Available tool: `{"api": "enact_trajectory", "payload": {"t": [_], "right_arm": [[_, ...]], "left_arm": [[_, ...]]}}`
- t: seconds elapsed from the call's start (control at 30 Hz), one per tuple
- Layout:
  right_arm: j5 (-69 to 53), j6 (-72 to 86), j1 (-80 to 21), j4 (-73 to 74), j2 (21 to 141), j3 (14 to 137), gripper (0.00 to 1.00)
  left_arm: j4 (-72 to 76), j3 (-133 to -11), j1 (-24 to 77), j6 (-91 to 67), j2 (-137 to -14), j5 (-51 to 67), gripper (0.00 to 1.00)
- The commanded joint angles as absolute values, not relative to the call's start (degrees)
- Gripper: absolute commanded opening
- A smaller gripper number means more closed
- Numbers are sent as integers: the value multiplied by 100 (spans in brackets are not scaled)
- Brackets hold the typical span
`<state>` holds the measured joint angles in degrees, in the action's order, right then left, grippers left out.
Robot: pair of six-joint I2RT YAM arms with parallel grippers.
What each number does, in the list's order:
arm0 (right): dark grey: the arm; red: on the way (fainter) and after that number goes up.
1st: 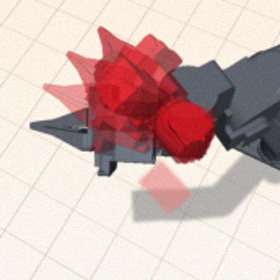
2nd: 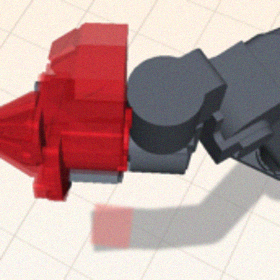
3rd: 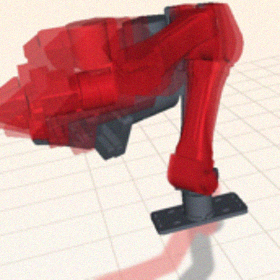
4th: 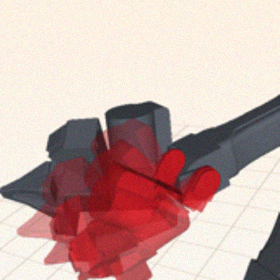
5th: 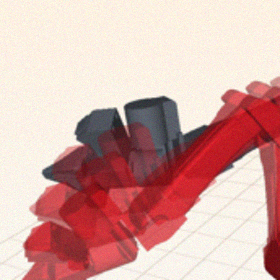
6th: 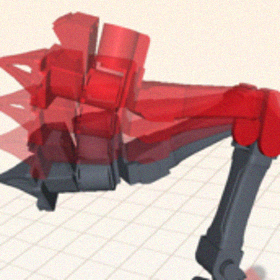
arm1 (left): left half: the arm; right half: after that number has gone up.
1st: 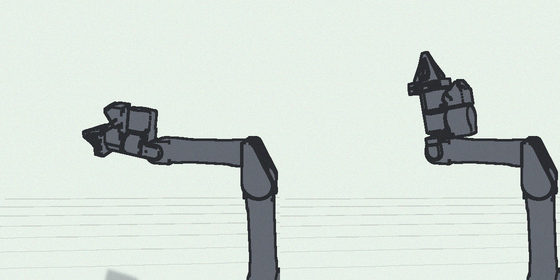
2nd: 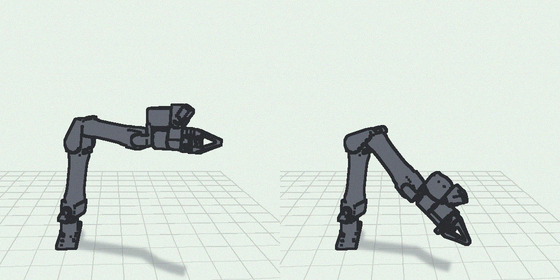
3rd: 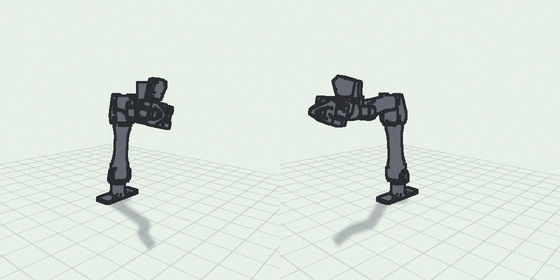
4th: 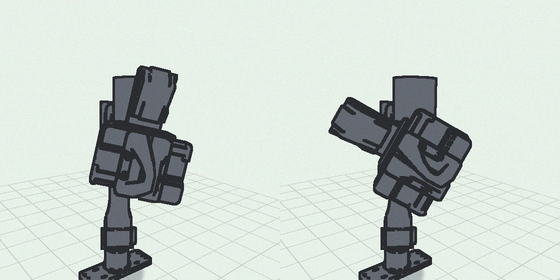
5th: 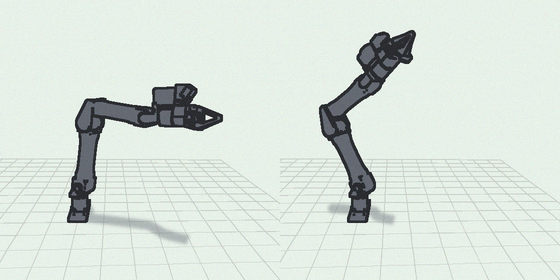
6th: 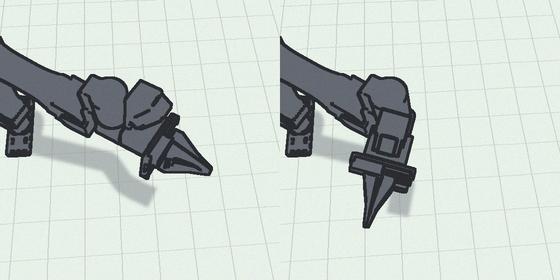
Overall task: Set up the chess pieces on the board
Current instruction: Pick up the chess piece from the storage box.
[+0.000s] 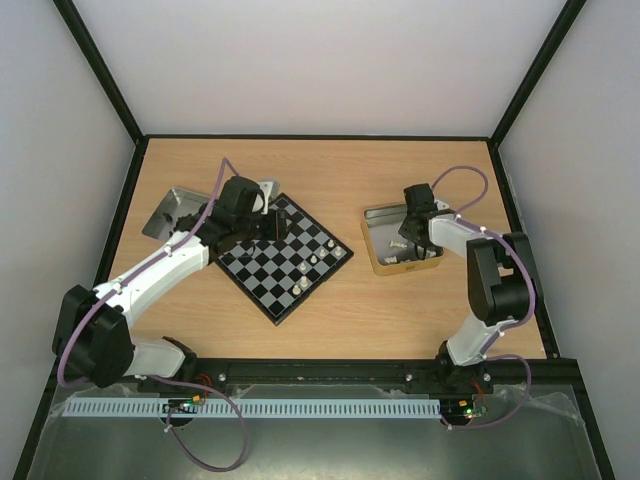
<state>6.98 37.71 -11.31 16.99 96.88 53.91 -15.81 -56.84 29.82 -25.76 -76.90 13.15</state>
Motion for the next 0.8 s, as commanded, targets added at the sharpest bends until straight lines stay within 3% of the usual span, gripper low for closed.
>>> {"api": "enact_trajectory", "payload": {"t": [0.0,0.37,0.57,0.77], "right_arm": [[803,3756,-1056,1535,9873,5581,32],[555,3743,-993,1503,10110,5524,24],[647,3674,-992,1547,10079,5482,11],[472,3465,-993,1311,9679,5372,10]], "left_arm": [[-1442,-5590,2978,-2578,-7629,1415,50],[-1442,-5604,2979,-2588,-7697,1423,50],[-1419,-5622,2979,-2614,-7724,1424,50],[-1381,-5596,2971,-2716,-7642,1383,51]]}}
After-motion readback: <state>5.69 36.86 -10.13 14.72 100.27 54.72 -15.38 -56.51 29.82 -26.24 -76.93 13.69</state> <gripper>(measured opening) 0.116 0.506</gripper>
